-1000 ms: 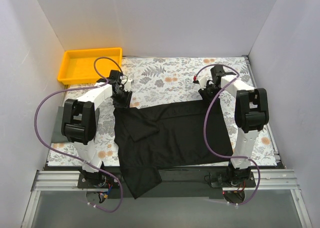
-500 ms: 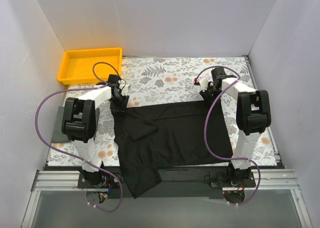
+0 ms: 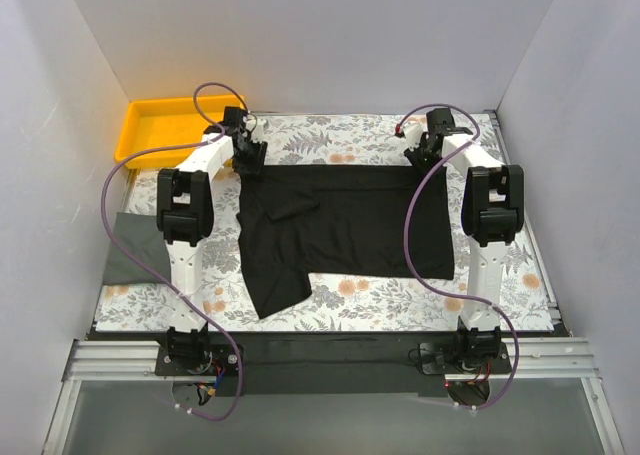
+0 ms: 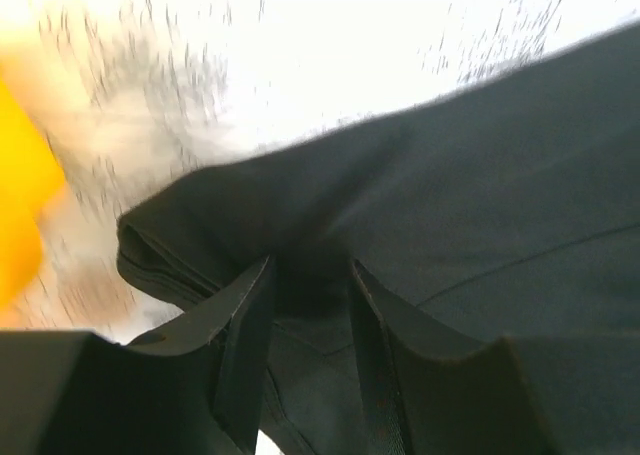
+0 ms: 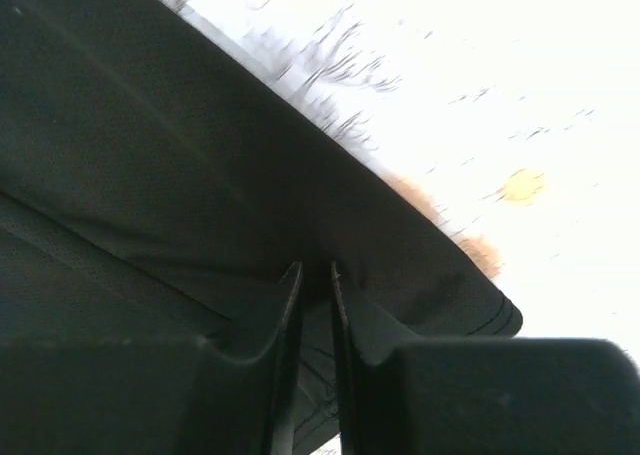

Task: Fold and stack the t-shirts
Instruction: Fold the tshirt

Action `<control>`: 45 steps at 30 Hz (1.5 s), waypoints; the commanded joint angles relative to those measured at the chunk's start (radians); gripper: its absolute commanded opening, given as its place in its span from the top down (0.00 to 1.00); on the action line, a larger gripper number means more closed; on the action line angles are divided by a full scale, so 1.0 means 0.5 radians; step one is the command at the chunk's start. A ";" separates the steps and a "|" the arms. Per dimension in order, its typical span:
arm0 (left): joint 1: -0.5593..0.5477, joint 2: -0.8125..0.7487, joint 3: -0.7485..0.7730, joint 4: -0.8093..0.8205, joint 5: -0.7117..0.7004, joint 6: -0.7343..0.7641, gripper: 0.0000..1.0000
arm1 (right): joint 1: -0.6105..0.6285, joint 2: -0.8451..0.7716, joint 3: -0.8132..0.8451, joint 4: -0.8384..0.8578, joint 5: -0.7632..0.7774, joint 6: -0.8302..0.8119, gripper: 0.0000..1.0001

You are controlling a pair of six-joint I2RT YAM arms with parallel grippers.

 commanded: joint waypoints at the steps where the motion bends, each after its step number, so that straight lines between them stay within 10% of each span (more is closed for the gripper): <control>1: 0.037 0.223 0.394 -0.163 0.103 0.097 0.66 | -0.023 0.088 0.165 -0.012 0.090 -0.017 0.73; 5: 0.037 0.133 0.665 -0.418 0.388 0.210 0.61 | -0.026 -0.087 0.267 -0.086 0.014 -0.057 0.59; 10: 0.037 -0.406 0.464 -0.571 0.708 0.302 0.19 | -0.017 -0.540 0.184 -0.303 -0.180 -0.137 0.37; 13: 0.037 -0.744 0.167 -0.682 0.864 0.440 0.15 | 0.001 -0.831 -0.015 -0.493 -0.312 -0.241 0.25; 22: 0.030 -1.698 -1.094 -0.639 0.901 0.808 0.14 | 0.283 -1.716 -1.276 -0.651 -0.300 -0.358 0.39; 45: -0.065 -2.012 -1.604 -0.636 0.711 1.106 0.18 | 0.440 -1.787 -2.194 -0.022 0.301 -0.441 0.55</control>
